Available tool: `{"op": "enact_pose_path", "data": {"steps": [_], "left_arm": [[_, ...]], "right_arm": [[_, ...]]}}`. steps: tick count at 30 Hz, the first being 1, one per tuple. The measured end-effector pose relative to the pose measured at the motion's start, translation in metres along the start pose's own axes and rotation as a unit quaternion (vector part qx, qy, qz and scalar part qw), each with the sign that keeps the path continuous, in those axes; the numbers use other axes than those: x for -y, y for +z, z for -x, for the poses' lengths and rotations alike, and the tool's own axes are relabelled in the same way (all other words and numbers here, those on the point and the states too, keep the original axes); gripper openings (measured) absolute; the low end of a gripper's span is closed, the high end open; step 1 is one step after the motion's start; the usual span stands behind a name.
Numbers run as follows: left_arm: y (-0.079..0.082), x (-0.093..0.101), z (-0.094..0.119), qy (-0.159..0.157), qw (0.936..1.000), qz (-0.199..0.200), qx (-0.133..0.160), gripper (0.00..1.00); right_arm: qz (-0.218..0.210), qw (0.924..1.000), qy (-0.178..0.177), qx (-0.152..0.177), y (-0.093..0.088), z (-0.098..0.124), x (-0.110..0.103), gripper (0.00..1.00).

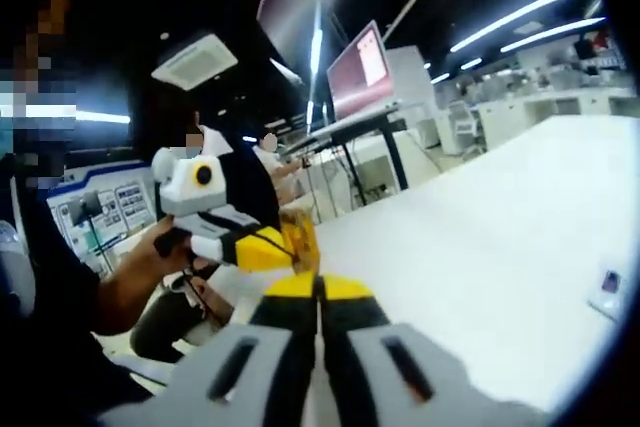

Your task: Arrange the skincare products in the storage area until every visible bottle or jar stands upright without overlapping.

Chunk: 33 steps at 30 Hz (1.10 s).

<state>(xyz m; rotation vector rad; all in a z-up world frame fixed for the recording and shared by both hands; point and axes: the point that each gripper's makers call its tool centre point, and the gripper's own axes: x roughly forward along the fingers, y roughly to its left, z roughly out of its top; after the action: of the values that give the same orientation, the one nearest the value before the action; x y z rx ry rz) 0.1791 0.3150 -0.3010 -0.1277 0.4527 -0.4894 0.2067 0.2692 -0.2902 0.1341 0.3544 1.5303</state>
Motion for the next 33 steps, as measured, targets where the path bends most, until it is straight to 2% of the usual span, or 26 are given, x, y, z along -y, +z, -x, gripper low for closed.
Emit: {"op": "enact_pose_path", "data": {"steps": [23, 33], "left_arm": [[0.010, 0.047, -0.048, -0.059, 0.9979, -0.022, -0.018, 0.00], [0.012, 0.069, -0.081, -0.090, 0.9950, -0.031, -0.032, 0.00]], "right_arm": [[-0.013, 0.9989, -0.045, 0.005, -0.008, 0.064, 0.017, 0.00], [-0.018, 0.9965, -0.081, 0.010, -0.015, 0.098, 0.033, 0.00]]}}
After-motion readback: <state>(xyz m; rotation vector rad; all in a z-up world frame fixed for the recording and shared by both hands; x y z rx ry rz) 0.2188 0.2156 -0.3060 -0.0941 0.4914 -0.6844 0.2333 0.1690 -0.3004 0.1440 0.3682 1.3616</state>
